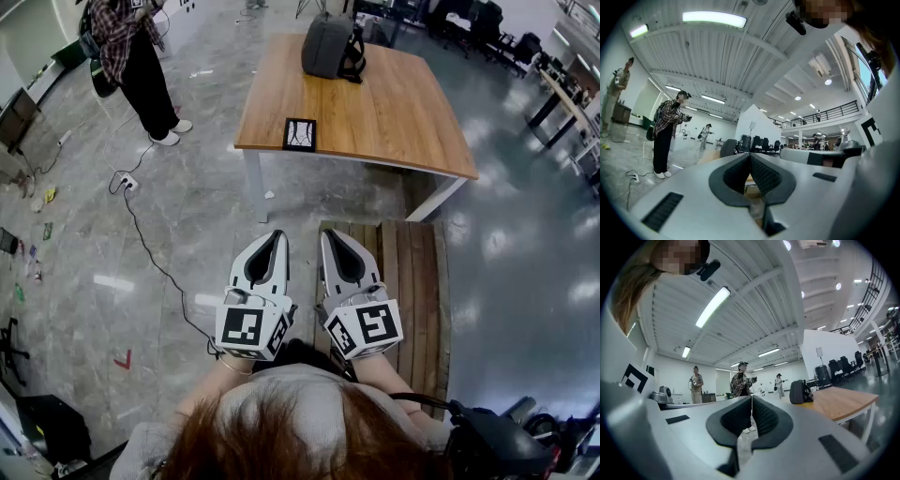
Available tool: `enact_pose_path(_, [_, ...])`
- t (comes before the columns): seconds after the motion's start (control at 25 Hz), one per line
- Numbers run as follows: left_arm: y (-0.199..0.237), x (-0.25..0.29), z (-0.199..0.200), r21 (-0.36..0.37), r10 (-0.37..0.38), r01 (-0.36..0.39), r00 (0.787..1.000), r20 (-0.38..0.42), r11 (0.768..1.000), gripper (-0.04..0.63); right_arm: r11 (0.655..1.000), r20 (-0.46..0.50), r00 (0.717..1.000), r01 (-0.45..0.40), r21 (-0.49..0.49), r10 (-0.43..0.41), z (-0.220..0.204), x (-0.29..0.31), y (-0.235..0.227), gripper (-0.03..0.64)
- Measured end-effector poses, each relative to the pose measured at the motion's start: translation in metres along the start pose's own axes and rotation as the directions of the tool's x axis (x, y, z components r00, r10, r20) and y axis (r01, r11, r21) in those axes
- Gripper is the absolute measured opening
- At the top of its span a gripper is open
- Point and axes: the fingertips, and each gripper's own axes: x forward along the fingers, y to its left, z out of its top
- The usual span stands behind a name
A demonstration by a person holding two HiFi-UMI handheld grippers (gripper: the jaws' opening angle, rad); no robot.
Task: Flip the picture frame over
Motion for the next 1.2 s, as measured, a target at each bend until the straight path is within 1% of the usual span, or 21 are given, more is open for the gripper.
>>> enact_pose_path(0.28, [0.003, 0.008, -0.005, 0.0, 0.017, -0.017, 1.0, 0.001, 1.0, 0.006, 1.0, -0.004, 1.0, -0.008, 0.008, 0.008, -0.007, 0.007, -0.011, 0.017])
enact_pose_path(0.4, [0.011, 0.021, -0.005, 0.0, 0.026, -0.026, 1.0, 0.004, 1.0, 0.006, 1.0, -0.012, 1.0, -0.012, 0.005, 0.012, -0.009, 0.019, -0.017, 0.017])
enact_pose_path(0.6, [0.027, 0.056, -0.005, -0.011, 0.018, -0.018, 1.0, 0.012, 1.0, 0.006, 1.0, -0.004, 1.0, -0.008, -0.008, 0.007, -0.009, 0.051, -0.036, 0.017])
enact_pose_path(0.76, [0.055, 0.101, -0.011, -0.017, 0.009, -0.009, 1.0, 0.0, 1.0, 0.006, 1.0, -0.015, 1.0, 0.007, -0.003, -0.007, -0.018, 0.097, -0.058, 0.017])
enact_pose_path(0.92, [0.089, 0.163, -0.014, -0.014, -0.017, 0.016, 1.0, -0.02, 1.0, 0.006, 1.0, -0.025, 0.999, 0.024, 0.002, -0.024, -0.026, 0.16, -0.086, 0.017])
enact_pose_path(1.2, [0.145, 0.268, 0.012, 0.021, -0.079, 0.079, 0.997, -0.016, 0.997, 0.006, 0.997, 0.016, 0.997, 0.081, 0.007, -0.081, -0.007, 0.265, -0.133, 0.017])
